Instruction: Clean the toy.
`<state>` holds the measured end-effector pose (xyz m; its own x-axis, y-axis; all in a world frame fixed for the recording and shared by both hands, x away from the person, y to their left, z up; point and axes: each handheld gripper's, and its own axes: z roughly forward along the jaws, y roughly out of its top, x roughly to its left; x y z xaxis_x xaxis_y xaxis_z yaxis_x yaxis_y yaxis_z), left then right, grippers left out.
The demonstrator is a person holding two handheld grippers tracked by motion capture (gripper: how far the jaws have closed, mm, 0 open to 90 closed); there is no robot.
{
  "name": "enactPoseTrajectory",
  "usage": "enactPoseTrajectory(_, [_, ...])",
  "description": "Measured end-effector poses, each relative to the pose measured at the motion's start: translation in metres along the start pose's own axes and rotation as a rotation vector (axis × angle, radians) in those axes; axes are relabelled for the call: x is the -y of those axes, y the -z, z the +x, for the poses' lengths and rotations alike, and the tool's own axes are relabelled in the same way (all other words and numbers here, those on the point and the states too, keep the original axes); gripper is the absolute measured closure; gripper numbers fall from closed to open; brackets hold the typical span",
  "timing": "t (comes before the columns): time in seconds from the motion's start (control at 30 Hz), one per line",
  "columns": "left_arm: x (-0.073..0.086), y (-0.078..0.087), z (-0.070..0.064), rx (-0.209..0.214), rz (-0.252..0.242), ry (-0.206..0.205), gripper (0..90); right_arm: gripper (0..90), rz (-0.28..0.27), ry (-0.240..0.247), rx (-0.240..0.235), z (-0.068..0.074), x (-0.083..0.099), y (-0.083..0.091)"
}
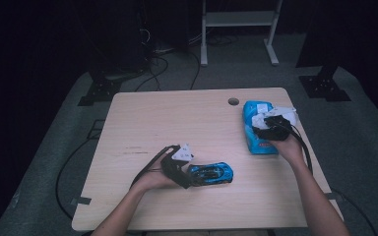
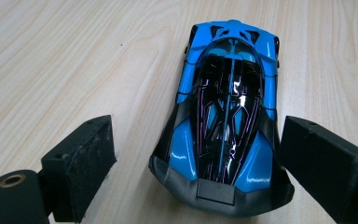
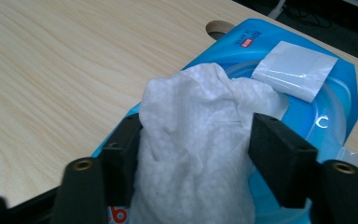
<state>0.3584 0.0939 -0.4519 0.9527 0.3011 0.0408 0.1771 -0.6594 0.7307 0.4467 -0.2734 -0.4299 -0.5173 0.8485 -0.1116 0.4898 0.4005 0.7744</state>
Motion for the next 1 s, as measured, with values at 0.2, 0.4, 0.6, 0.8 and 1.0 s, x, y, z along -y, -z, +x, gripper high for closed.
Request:
enactPoseTrajectory(0.2, [0.001,-0.001,0.0,0.001,0.002,-0.007,9.8,51.0,-0.001,-0.024,0.008,-0.005,0.001,0.002])
enactPoseTrajectory(0.4, [0.003,0.001,-0.001,-0.008,0.001,-0.007,9.8,62.9,0.002,-0.024,0.013,-0.007,0.002,0.004])
enactPoseTrajectory(0.6, [0.005,0.003,-0.001,-0.015,-0.003,-0.01,9.8,73.0,0.011,-0.021,0.018,-0.006,0.002,0.006])
enactPoseTrajectory(0.8, [0.007,0.005,0.0,-0.021,-0.007,-0.005,9.7,82.1,-0.008,0.006,0.012,-0.003,0.0,0.014])
enactPoseTrajectory(1.0, [0.007,0.005,-0.001,-0.02,-0.01,-0.009,9.8,84.0,-0.04,0.005,-0.013,-0.002,-0.002,0.024])
